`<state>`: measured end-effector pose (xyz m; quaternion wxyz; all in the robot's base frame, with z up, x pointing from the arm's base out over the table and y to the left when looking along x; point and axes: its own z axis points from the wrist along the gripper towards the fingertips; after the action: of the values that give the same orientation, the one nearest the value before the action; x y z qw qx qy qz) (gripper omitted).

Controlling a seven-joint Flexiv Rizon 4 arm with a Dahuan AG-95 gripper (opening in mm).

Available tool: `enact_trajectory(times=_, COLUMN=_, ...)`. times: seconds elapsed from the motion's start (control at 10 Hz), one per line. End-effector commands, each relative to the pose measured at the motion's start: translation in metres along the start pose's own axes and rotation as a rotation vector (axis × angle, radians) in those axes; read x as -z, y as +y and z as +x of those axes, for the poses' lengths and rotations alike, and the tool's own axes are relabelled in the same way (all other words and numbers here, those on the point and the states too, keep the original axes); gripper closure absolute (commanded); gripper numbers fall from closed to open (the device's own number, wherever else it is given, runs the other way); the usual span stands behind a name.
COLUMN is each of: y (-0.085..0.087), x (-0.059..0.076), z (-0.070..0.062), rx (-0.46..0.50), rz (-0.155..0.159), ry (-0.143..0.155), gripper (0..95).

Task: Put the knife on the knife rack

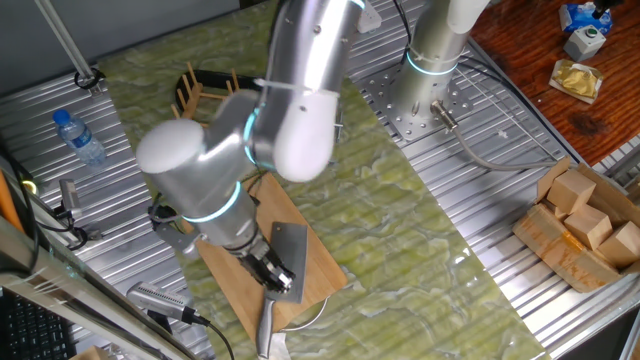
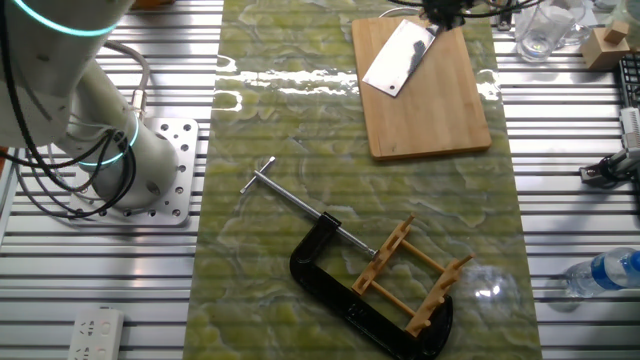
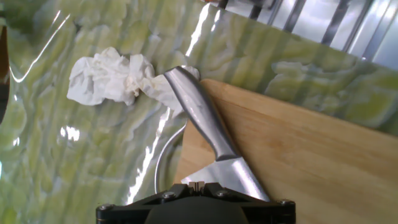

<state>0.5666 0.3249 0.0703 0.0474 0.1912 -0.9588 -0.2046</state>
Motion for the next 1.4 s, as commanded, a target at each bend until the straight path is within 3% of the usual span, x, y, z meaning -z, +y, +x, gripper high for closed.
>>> enact_trajectory(times=0.1, y=0.008, x=-0.011, z=-0.006, rx=-0.022, rz=0.009, ry=-0.027, gripper=95.0)
enact_trajectory(times=0.9, y=0.000, x=-0.028, z=-0.009, rx=0.023, rz=0.028, ry=-0.066, gripper=95.0)
enact_trajectory(times=1.4, y=-0.002, x=-0.031, z=-0.018, rx=0.040, rz=0.037, ry=-0.076, gripper=95.0)
